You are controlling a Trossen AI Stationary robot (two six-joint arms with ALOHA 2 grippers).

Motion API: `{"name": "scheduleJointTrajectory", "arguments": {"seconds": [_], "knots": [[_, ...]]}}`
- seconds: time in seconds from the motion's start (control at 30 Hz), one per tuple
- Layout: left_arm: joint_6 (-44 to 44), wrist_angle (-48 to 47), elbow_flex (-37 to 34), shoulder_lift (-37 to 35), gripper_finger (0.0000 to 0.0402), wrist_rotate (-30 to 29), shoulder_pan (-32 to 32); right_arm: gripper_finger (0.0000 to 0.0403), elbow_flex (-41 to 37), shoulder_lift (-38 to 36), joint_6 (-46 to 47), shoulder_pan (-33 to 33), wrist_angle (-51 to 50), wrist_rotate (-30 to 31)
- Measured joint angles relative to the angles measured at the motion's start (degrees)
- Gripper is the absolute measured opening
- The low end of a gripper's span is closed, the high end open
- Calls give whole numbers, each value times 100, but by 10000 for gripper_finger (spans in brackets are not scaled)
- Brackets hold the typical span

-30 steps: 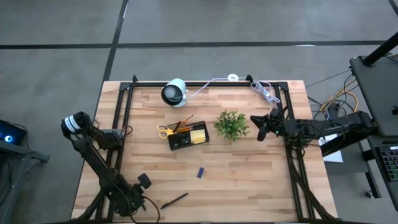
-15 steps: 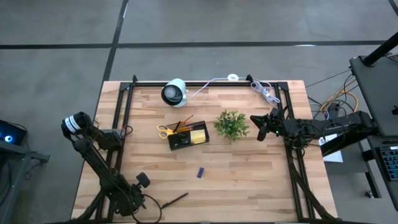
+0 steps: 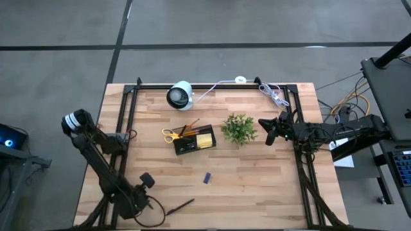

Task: Pick and place office supplies into organizer
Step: Put the left black pen in the black desk organizer

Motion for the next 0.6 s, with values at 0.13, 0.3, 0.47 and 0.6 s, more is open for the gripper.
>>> {"name": "scheduleJointTrajectory", "arguments": {"seconds": [0.13, 0.3, 0.47, 0.6], "knots": [[-170, -51, 4, -156, 13, -331, 203, 13, 0, 0, 0, 0, 0, 0], [-1132, -318, -8, -329, 13, -1112, 541, 13, 0, -2, 0, 1, -1, 0], [-2131, -275, -27, -483, 13, -1827, 875, 13, 0, -2, 0, 2, 1, 0], [-2424, -173, -27, -604, 13, -2313, 1082, 13, 0, -2, 0, 2, 2, 0]]}}
